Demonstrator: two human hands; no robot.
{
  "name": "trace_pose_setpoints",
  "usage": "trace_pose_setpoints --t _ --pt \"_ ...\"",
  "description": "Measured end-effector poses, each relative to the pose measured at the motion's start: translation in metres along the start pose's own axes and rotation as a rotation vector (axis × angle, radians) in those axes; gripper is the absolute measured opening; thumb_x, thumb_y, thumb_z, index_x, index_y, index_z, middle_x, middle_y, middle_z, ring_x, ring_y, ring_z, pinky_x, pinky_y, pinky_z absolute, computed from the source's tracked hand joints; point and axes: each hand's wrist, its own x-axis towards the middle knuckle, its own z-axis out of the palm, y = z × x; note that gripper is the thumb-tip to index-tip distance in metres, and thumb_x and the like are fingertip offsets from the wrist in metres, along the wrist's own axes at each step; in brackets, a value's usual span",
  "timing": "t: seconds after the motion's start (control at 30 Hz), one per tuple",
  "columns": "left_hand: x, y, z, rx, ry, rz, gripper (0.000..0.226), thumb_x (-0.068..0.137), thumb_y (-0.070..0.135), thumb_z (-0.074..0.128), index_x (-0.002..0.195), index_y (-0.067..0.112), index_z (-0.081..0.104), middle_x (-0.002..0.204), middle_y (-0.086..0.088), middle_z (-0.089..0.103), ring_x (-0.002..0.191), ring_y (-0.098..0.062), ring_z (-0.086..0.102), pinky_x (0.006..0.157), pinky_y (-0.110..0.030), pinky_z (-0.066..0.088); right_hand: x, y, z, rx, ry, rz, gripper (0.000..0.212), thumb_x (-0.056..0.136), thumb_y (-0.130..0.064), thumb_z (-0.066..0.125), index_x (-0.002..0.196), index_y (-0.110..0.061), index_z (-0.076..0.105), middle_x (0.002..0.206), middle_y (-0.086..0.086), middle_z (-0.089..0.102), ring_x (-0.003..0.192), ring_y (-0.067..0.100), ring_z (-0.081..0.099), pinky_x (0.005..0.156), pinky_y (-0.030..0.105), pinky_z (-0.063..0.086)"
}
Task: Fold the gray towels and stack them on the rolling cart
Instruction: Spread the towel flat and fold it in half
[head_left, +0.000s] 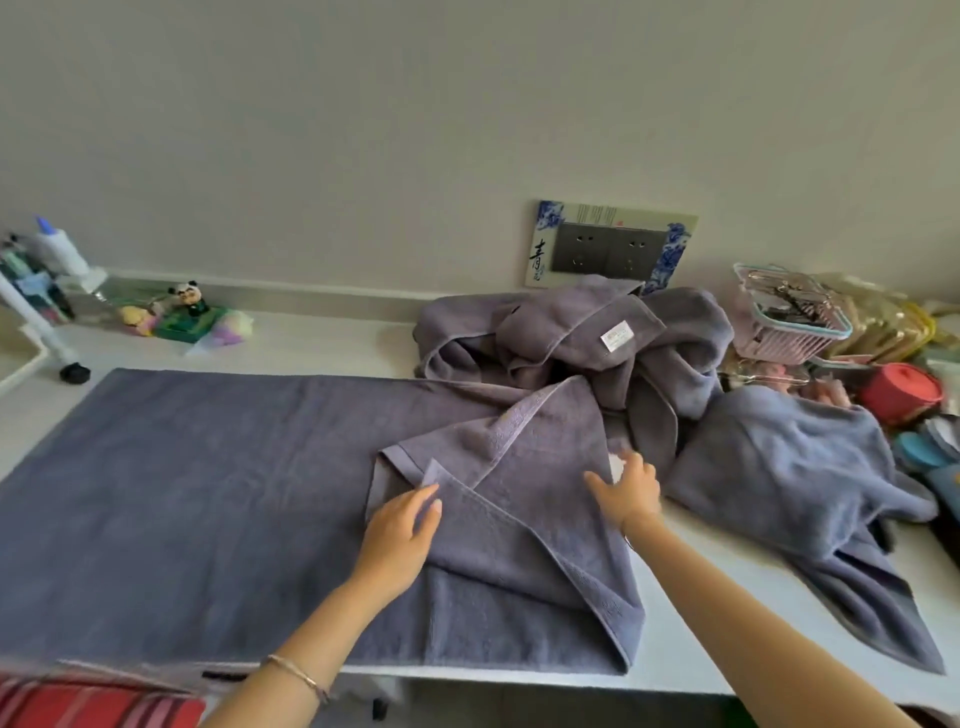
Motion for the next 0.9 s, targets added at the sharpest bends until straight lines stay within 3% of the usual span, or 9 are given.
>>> trace_pose_setpoints --t 0.1,0.2,0.27,0.33,0.47,0.57,0.67,0.77,0.9 --pt "-0.002 0.009 0.006 -0.062 -0.01 -0.05 0.049 0.099 0.039 0.04 0.146 0.029 0.03 0.141 0.01 0.044 0.13 -0.016 0.043 0.102 -0.027 0.034 -0.002 0.025 0.01 0.164 -0.109 0.135 0.07 0.083 -0.03 0.069 0.135 0.0 0.035 0.131 0.019 0.051 0.119 0.033 0.05 0.098 0.035 0.04" --pt "-0.002 0.018 0.002 -0.14 0.049 -0.141 0.045 0.099 0.044 0.031 0.143 0.033 0.03 0.107 0.008 0.063 0.104 -0.021 0.059 0.084 -0.032 0.042 -0.011 0.033 0.011 0.143 -0.135 0.082 0.041 0.089 -0.03 0.063 0.114 0.0 0.053 0.109 0.017 0.062 0.098 0.031 0.057 0.078 0.029 0.04" --pt "-0.004 0.014 -0.005 -0.142 0.036 -0.125 0.037 0.1 0.047 0.023 0.115 0.041 0.057 0.087 0.001 0.068 0.091 -0.02 0.062 0.085 -0.035 0.044 -0.015 0.04 0.005 0.137 -0.126 0.032 0.034 0.089 -0.034 0.061 0.105 -0.003 0.057 0.101 0.013 0.062 0.091 0.03 0.056 0.075 0.029 0.039" --pt "-0.011 0.006 -0.013 -0.086 -0.013 -0.112 0.06 0.099 0.05 0.017 0.077 0.037 0.072 0.068 0.004 0.066 0.08 -0.012 0.063 0.089 -0.03 0.041 -0.019 0.048 -0.001 0.125 -0.104 0.016 0.03 0.088 -0.033 0.063 0.102 -0.008 0.054 0.097 0.008 0.059 0.094 0.03 0.057 0.075 0.03 0.04" --pt "-0.024 0.0 -0.019 0.074 0.025 -0.076 0.07 0.1 0.045 0.024 0.049 0.019 0.064 0.066 0.006 0.063 0.069 -0.006 0.059 0.09 -0.03 0.039 -0.024 0.061 -0.005 0.026 0.064 -0.233 0.027 0.083 -0.023 0.069 0.102 -0.012 0.053 0.106 0.004 0.05 0.091 0.019 0.051 0.083 0.032 0.043" --pt "-0.026 -0.007 -0.02 0.117 0.124 -0.103 0.052 0.098 0.045 0.033 0.067 0.013 0.059 0.087 0.007 0.055 0.078 -0.016 0.057 0.072 -0.031 0.04 -0.037 0.051 -0.003 -0.04 -0.052 -0.439 0.017 0.087 -0.026 0.065 0.1 -0.016 0.062 0.102 -0.002 0.057 0.087 0.015 0.052 0.082 0.027 0.042" --pt "-0.025 -0.008 -0.022 0.174 0.183 -0.131 0.029 0.095 0.039 0.046 0.094 0.012 0.052 0.104 -0.001 0.05 0.095 -0.024 0.053 0.075 -0.035 0.042 -0.062 0.036 -0.001 -0.048 -0.517 -0.43 0.019 0.094 -0.034 0.053 0.088 -0.024 0.067 0.084 -0.007 0.067 0.074 0.006 0.059 0.077 0.026 0.048" --pt "-0.029 -0.008 -0.024 0.293 0.226 -0.167 0.042 0.092 0.038 0.054 0.12 0.007 0.047 0.122 -0.011 0.05 0.11 -0.03 0.047 0.087 -0.04 0.042 -0.08 0.027 -0.005 0.042 -0.96 -0.331 0.046 0.099 -0.039 0.038 0.078 -0.015 0.071 0.073 0.002 0.071 0.065 0.009 0.064 0.069 0.025 0.05" --pt "-0.036 -0.013 -0.028 0.437 0.091 -0.264 0.056 0.092 0.048 0.05 0.13 0.008 0.038 0.123 -0.009 0.057 0.114 -0.03 0.048 0.087 -0.039 0.042 -0.069 0.013 -0.002 0.024 -0.882 -0.359 0.048 0.101 -0.035 0.037 0.075 -0.01 0.069 0.073 0.006 0.072 0.067 0.013 0.066 0.063 0.02 0.048"
